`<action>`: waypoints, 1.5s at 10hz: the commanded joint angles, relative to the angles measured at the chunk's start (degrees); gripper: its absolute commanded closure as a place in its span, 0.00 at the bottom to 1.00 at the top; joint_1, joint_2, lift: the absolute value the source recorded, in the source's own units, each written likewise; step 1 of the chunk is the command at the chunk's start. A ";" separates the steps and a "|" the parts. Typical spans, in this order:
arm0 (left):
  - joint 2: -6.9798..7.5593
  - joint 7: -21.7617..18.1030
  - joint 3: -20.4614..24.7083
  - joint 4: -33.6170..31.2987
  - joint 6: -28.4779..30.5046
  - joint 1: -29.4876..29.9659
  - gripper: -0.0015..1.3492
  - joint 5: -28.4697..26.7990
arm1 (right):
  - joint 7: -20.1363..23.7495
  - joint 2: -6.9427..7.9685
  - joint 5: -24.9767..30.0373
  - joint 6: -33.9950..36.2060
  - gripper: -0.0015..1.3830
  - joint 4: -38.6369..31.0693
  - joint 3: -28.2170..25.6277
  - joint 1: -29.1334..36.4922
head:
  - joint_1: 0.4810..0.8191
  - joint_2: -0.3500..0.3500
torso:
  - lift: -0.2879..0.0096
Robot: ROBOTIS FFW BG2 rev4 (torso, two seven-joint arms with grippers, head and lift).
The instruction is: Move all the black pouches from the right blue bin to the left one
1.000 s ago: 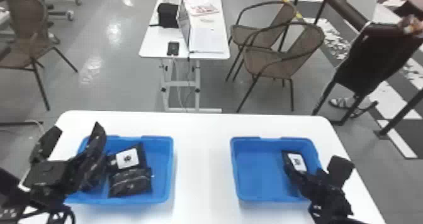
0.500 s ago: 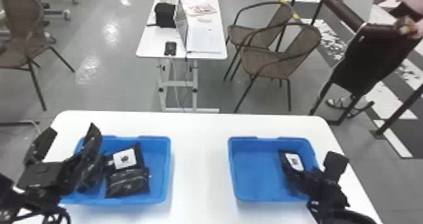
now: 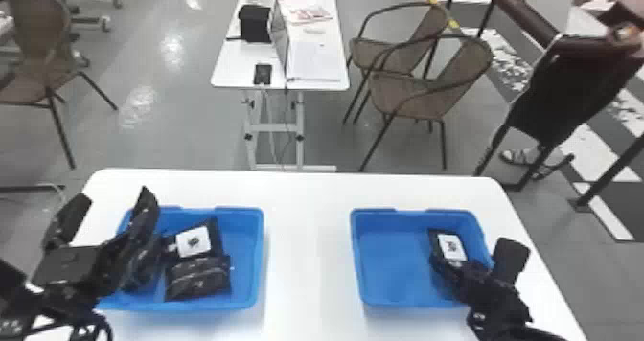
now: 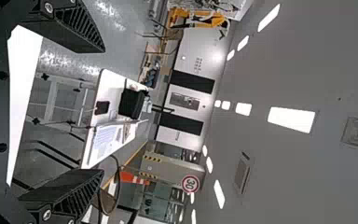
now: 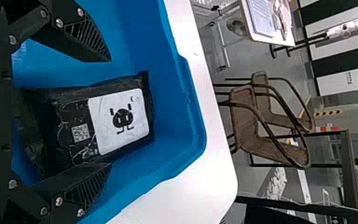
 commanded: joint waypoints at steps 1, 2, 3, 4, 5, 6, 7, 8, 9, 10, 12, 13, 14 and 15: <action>-0.15 -0.05 0.00 0.00 0.00 0.00 0.08 0.21 | 0.40 -0.19 -0.70 0.46 0.26 1.24 0.05 -0.01 | 0.63 0.36 | 0.97; -0.15 -0.05 0.00 0.00 0.00 0.00 0.08 0.29 | 0.84 -0.10 -1.84 0.64 0.45 2.03 0.14 0.08 | 0.63 0.36 | 0.97; -0.15 -0.05 0.00 0.00 -0.09 0.00 0.08 0.47 | 1.54 -0.10 -2.72 0.81 0.65 2.65 0.14 0.08 | 0.63 0.36 | 0.97; -0.15 -0.05 0.00 0.18 -0.09 0.00 0.08 0.73 | 1.90 -0.01 -3.42 0.81 0.89 2.47 0.14 0.25 | 0.63 0.37 | 0.97; -0.15 -0.05 0.00 0.18 -0.26 0.00 0.08 0.73 | 2.16 0.25 -3.68 0.73 0.92 1.51 0.14 0.60 | 0.63 0.37 | 0.97; -0.15 -0.05 0.00 0.27 -0.35 0.00 0.08 0.91 | 2.60 0.43 -4.39 0.73 0.92 0.89 0.14 1.04 | 0.63 0.38 | 0.97; -0.15 -0.05 0.00 0.27 -0.44 0.00 0.08 1.00 | 2.51 1.04 -4.83 0.73 0.92 0.01 0.14 1.57 | 0.63 0.38 | 0.97; -0.15 -0.05 0.00 0.36 -0.53 0.00 0.08 1.08 | 2.60 1.40 -5.71 0.11 0.92 -0.52 0.14 2.01 | 0.63 0.39 | 0.97; -0.15 -0.05 -0.09 0.36 -0.61 -0.26 0.09 1.08 | 2.86 1.57 -5.71 -0.42 0.92 -2.27 0.40 2.80 | 0.63 0.40 | 0.97; -0.15 -0.05 -0.09 0.36 -0.70 -0.35 0.09 1.08 | 4.01 1.57 -5.71 -1.12 0.92 -6.05 1.37 4.29 | 0.63 0.41 | 0.97; -0.09 -0.05 -0.44 0.09 0.00 -0.79 0.09 2.14 | 7.26 1.48 -4.92 -0.77 0.92 -17.48 4.18 7.37 | 0.63 0.43 | 0.97; 0.09 -0.05 -0.53 0.09 0.35 -1.05 0.09 2.58 | 8.58 1.40 -3.25 1.25 0.92 -23.46 5.68 7.99 | 0.63 0.46 | 0.97; 0.26 -0.05 -0.88 0.00 0.62 -1.32 0.09 2.84 | 10.69 1.22 -2.81 3.01 0.92 -27.23 7.70 7.19 | 0.63 0.49 | 0.97; 0.62 -0.05 -1.24 -0.17 1.41 -1.67 0.09 3.46 | 14.11 1.04 -1.49 4.94 0.92 -28.90 10.34 4.82 | 0.63 0.53 | 0.97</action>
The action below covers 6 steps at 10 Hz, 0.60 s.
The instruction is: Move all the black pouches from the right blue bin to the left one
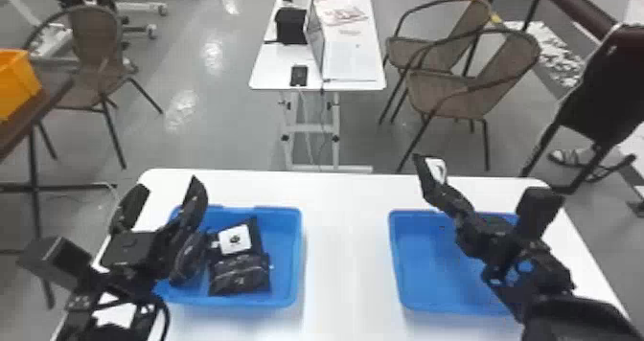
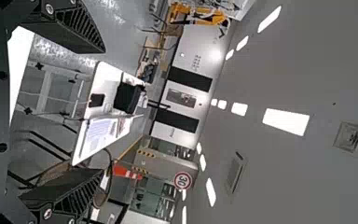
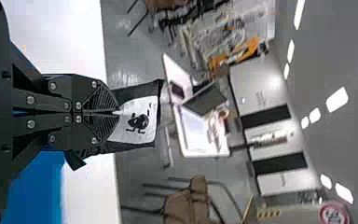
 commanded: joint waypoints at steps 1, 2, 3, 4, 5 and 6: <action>0.63 0.00 -0.46 -0.75 2.46 -0.74 0.08 1.11 | 3.80 -0.45 2.53 2.83 0.92 -1.36 4.88 -4.45 | 0.63 0.56 | 0.97; 1.60 0.00 -0.73 -1.98 5.98 -1.61 0.09 1.64 | 6.43 -0.80 3.85 3.62 0.92 -0.74 9.19 -7.70 | 0.63 0.62 | 0.97; 2.57 0.00 -1.43 -2.68 8.79 -2.84 0.08 2.78 | 6.70 -1.77 2.71 3.62 0.92 0.93 14.63 -10.86 | 0.63 0.68 | 0.97; 3.80 -0.26 -2.22 -3.30 12.13 -4.25 0.08 3.57 | 7.49 -2.20 0.42 2.65 0.92 3.83 19.82 -13.76 | 0.63 0.73 | 0.97; 4.94 -1.23 -3.01 -3.65 16.44 -6.18 0.08 4.71 | 7.75 -2.29 -1.34 2.04 0.92 5.67 24.30 -15.78 | 0.63 0.78 | 0.97; 5.38 -2.90 -3.19 -3.65 19.86 -7.94 0.08 5.42 | 7.75 -2.20 -3.09 1.25 0.92 7.25 28.35 -17.37 | 0.63 0.80 | 0.97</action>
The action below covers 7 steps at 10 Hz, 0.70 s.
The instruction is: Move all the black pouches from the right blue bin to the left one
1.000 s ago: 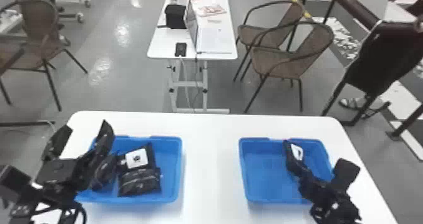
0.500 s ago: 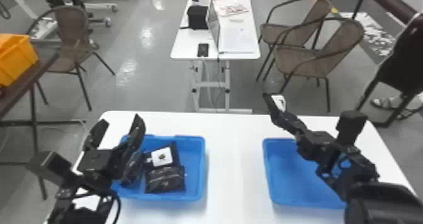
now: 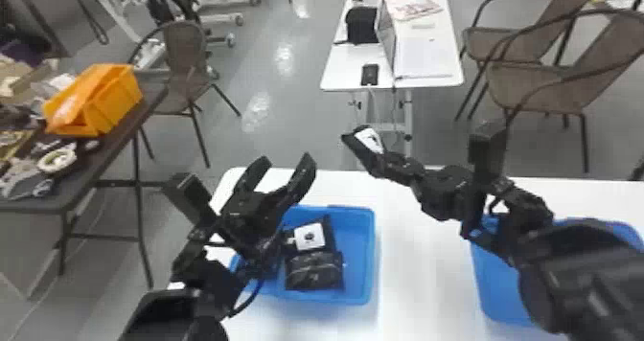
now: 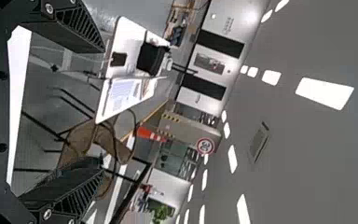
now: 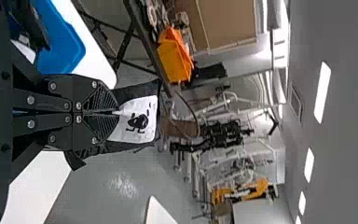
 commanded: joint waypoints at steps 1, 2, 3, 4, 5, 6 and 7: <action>0.21 -1.34 0.01 -0.04 4.63 -2.45 0.08 0.76 | -0.01 0.11 -3.11 -1.20 0.92 2.47 6.47 -2.96 | 0.63 0.83 | 0.97; -0.06 -1.78 0.19 0.04 5.95 -3.59 0.08 0.76 | -0.01 0.02 -4.43 -1.82 0.92 3.70 10.16 -5.07 | 0.63 0.86 | 0.97; -0.41 -2.48 0.80 0.04 8.23 -4.21 0.08 1.11 | -0.01 -0.33 -5.40 -2.17 0.92 4.40 12.71 -6.65 | 0.63 0.90 | 0.97; -0.76 -2.83 1.51 0.04 10.08 -4.21 0.08 1.63 | -0.01 -0.51 -6.10 -2.26 0.92 4.93 14.29 -7.62 | 0.63 0.92 | 0.97; -0.85 -2.83 1.59 0.04 11.57 -4.21 0.08 2.43 | -0.01 -0.59 -7.33 -2.52 0.92 5.90 15.78 -8.50 | 0.63 0.94 | 0.97; -0.76 -3.09 1.33 0.04 14.30 -4.73 0.08 2.95 | -0.10 -0.33 -7.95 -2.61 0.92 6.60 16.93 -9.38 | 0.63 0.95 | 0.97; -0.76 -3.89 1.07 0.48 15.61 -5.35 0.08 2.69 | -0.19 -0.24 -8.83 -2.79 0.92 7.31 18.51 -10.52 | 0.63 0.95 | 0.97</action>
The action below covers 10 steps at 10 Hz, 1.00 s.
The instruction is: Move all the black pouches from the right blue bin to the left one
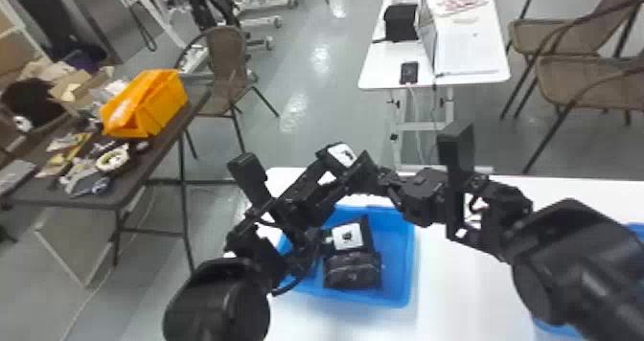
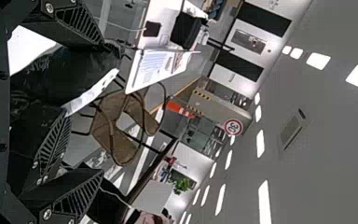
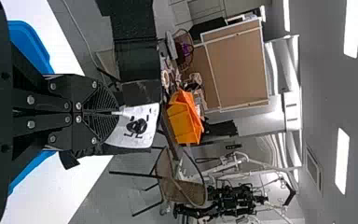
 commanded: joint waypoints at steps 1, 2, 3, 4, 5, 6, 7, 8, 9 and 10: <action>-0.08 -0.19 -0.68 0.78 0.63 -0.59 0.12 -0.25 | -0.02 -0.01 -1.44 -0.10 0.92 1.15 2.12 -1.37 | 0.63 0.95 | 0.97; -0.25 -0.19 -0.68 0.69 0.63 -0.68 0.49 -2.18 | -0.02 -0.01 -1.79 -0.10 0.92 1.33 2.39 -1.46 | 0.63 0.96 | 0.97; -0.52 0.86 -0.77 0.34 -0.07 -0.33 0.92 -3.50 | -0.02 -0.09 -1.79 -0.10 0.92 1.33 2.39 -1.46 | 0.63 0.96 | 0.97; -1.13 0.86 -0.42 0.34 -0.16 -0.24 0.90 -3.33 | -0.11 -0.09 -1.88 -0.10 0.92 1.33 2.39 -1.46 | 0.63 0.96 | 0.97; -0.96 0.86 -0.50 0.25 -0.77 -0.07 0.90 -3.68 | -0.02 -0.09 -1.96 -0.10 0.92 1.42 2.39 -1.46 | 0.63 0.97 | 0.97; -0.87 0.86 -0.59 0.17 -1.30 0.02 0.90 -3.85 | -0.11 -0.09 -2.05 -0.10 0.92 1.42 2.47 -1.46 | 0.63 0.97 | 0.97; -0.96 0.86 -0.50 0.17 -2.44 0.20 0.90 -4.21 | -0.11 -0.09 -2.23 -0.10 0.92 1.50 2.39 -1.46 | 0.63 0.97 | 0.97; -1.49 0.86 -0.24 0.17 -4.11 0.64 0.90 -4.38 | -0.11 -0.09 -2.40 -0.10 0.92 1.59 2.39 -1.46 | 0.63 0.97 | 0.97; -2.01 1.04 0.11 0.17 -5.96 1.25 0.90 -4.56 | -0.11 -0.09 -2.67 -0.10 0.92 1.68 2.39 -1.46 | 0.63 0.97 | 0.97; -2.28 1.57 0.29 0.17 -7.98 1.78 0.90 -4.56 | -0.11 -0.09 -3.28 -0.36 0.92 2.03 2.39 -1.28 | 0.63 0.98 | 0.97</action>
